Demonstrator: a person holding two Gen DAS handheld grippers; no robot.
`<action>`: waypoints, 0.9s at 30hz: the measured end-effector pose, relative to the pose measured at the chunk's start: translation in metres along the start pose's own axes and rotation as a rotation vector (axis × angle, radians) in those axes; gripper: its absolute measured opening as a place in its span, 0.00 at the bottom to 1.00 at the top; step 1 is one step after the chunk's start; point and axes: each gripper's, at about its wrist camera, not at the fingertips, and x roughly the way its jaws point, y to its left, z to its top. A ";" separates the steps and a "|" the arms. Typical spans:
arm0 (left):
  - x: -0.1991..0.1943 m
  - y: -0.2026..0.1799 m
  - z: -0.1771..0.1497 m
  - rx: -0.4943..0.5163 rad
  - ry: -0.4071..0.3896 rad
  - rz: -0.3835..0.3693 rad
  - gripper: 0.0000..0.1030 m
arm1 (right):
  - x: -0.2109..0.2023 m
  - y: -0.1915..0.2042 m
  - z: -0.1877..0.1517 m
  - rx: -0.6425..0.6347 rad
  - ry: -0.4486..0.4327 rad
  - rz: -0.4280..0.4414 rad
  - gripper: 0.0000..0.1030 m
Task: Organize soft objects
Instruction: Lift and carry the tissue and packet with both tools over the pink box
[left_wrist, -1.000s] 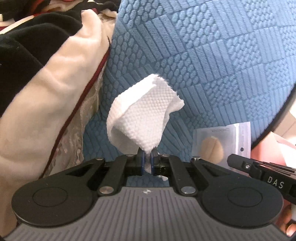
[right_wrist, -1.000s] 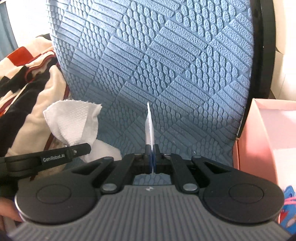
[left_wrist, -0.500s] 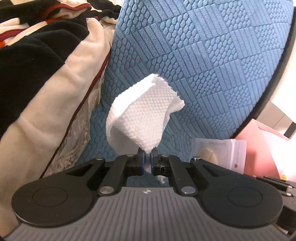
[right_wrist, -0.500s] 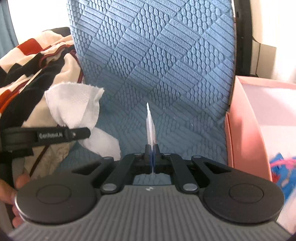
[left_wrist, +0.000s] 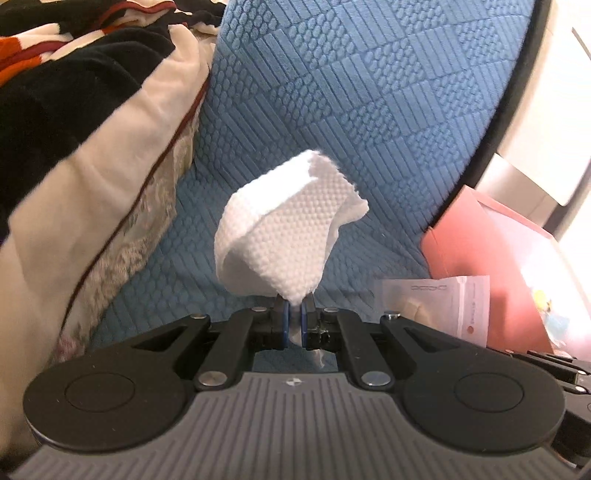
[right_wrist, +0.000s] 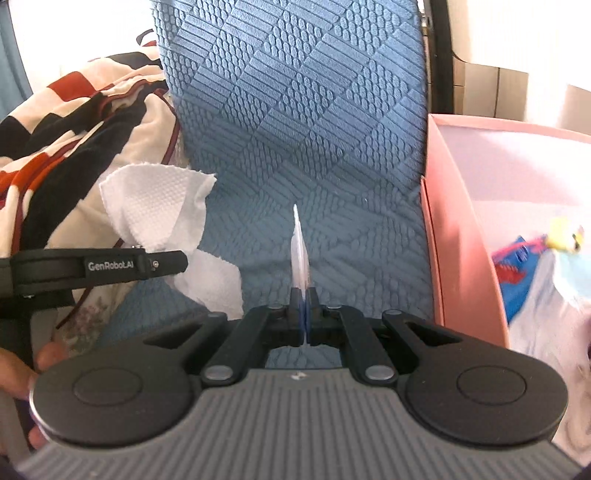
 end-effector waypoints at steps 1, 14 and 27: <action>-0.004 -0.001 -0.003 0.002 0.001 -0.007 0.07 | -0.004 0.000 -0.003 0.000 -0.001 -0.004 0.04; -0.050 -0.006 -0.023 -0.008 0.014 -0.065 0.07 | -0.043 0.000 -0.015 0.030 -0.015 -0.044 0.04; -0.078 -0.044 -0.015 0.063 0.056 -0.075 0.07 | -0.087 -0.011 0.006 0.053 -0.019 -0.068 0.04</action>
